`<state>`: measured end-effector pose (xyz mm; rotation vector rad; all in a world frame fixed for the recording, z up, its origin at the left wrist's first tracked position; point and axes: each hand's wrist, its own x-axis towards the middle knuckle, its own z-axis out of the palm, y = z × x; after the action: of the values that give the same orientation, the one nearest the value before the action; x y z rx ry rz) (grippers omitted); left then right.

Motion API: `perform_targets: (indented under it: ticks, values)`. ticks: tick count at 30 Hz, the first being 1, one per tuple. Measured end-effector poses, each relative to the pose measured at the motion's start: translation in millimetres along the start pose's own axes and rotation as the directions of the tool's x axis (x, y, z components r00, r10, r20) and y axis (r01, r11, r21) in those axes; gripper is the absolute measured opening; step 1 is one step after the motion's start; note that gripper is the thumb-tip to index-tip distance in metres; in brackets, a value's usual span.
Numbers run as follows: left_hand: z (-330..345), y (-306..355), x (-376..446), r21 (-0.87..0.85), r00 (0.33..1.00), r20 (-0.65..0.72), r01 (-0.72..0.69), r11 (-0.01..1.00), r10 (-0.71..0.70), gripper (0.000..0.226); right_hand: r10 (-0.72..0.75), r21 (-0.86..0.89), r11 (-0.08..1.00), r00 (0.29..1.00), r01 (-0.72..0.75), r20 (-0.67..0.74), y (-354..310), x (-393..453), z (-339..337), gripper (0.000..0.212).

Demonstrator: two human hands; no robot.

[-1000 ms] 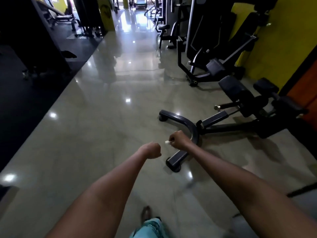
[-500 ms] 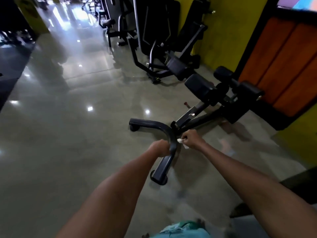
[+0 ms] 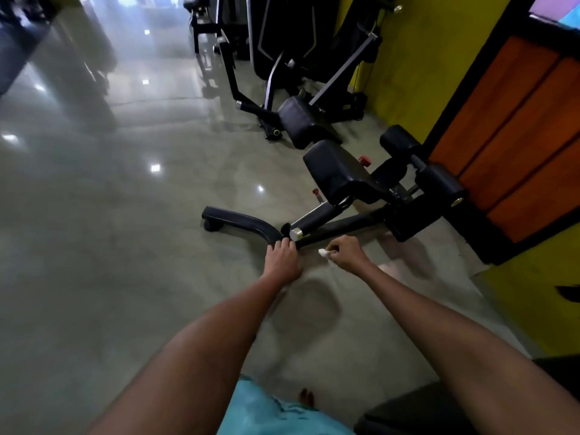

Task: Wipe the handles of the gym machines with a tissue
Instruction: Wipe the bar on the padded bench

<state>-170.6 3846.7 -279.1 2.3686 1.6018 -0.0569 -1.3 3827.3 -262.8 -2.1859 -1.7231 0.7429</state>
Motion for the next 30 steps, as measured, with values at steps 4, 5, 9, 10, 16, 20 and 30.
perform_targets:
  ticks: [4,5,9,10,16,20,30]
  values:
    - [4,14,24,-0.032,0.998,-0.005,0.058,0.998,-0.059,0.075,-0.01,0.056,0.998,0.999,0.012,-0.035,13,32,-1,0.017]
    - [4,19,34,-0.04,0.997,0.005,0.072,0.997,-0.072,0.079,-0.008,0.075,0.997,0.999,0.012,-0.051,15,43,-1,0.018]
    - [16,30,66,-0.075,0.995,0.023,0.103,0.992,-0.101,0.085,-0.05,0.127,0.99,0.991,0.065,-0.122,17,75,4,0.019]
    - [22,33,72,-0.083,0.994,0.034,0.108,0.991,-0.105,0.084,-0.066,0.135,0.987,0.989,0.085,-0.136,18,82,5,0.018]
    - [46,32,78,-0.049,0.994,0.014,0.112,0.992,-0.112,0.082,-0.167,0.121,0.974,0.971,0.189,-0.174,27,107,3,0.016]
    - [45,24,76,-0.024,0.996,0.006,0.086,0.996,-0.086,0.08,-0.157,0.148,0.969,0.958,0.196,-0.241,22,126,1,0.017]
    - [48,46,85,-0.064,0.969,-0.018,0.245,0.967,-0.247,0.083,-0.32,-0.023,0.947,0.947,0.32,-0.005,40,148,6,0.016]
